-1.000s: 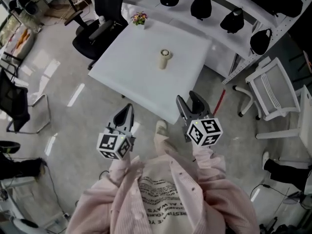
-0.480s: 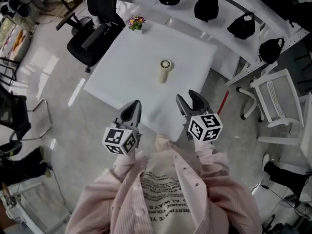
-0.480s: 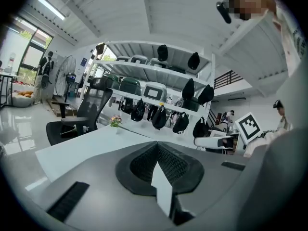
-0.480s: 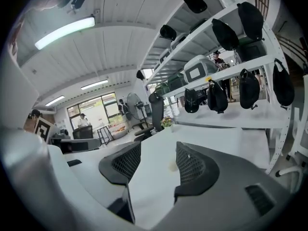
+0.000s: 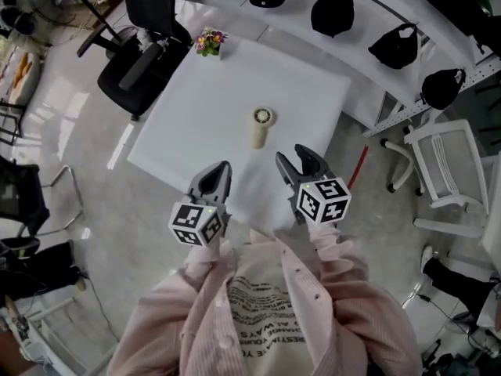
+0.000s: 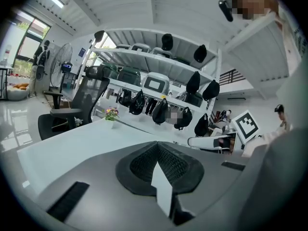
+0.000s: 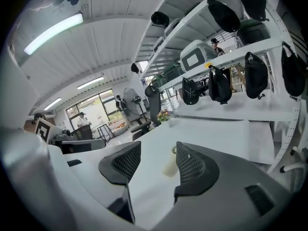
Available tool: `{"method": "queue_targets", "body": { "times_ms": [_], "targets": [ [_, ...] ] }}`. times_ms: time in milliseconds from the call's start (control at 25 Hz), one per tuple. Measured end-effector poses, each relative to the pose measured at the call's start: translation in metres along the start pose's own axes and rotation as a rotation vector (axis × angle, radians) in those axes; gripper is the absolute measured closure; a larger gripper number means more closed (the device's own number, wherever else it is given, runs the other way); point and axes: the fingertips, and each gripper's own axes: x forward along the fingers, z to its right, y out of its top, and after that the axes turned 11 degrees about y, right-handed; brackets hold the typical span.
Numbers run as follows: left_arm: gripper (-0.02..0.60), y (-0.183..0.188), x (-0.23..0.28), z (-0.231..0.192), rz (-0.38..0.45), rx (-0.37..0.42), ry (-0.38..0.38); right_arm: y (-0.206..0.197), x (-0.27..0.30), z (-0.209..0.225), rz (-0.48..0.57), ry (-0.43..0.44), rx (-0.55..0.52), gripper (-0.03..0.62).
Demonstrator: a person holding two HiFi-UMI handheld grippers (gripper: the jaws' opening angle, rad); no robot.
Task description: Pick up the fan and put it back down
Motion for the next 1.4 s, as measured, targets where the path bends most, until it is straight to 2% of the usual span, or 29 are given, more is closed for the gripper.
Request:
{"method": "queue_targets", "body": {
  "times_ms": [480,1080,1400],
  "targets": [
    [0.58,-0.004,0.044,-0.024,-0.057,-0.013,0.005,-0.015,0.059,0.022,-0.082,0.004,0.05,0.384],
    [0.58,-0.039,0.099,-0.057,-0.178,-0.04,-0.049,-0.072,0.127,0.069,-0.196,-0.193,0.285,0.384],
    [0.58,-0.058,0.114,-0.066,-0.229,-0.065,-0.07,-0.09,0.15,0.089,-0.247,-0.291,0.347,0.384]
  ]
}}
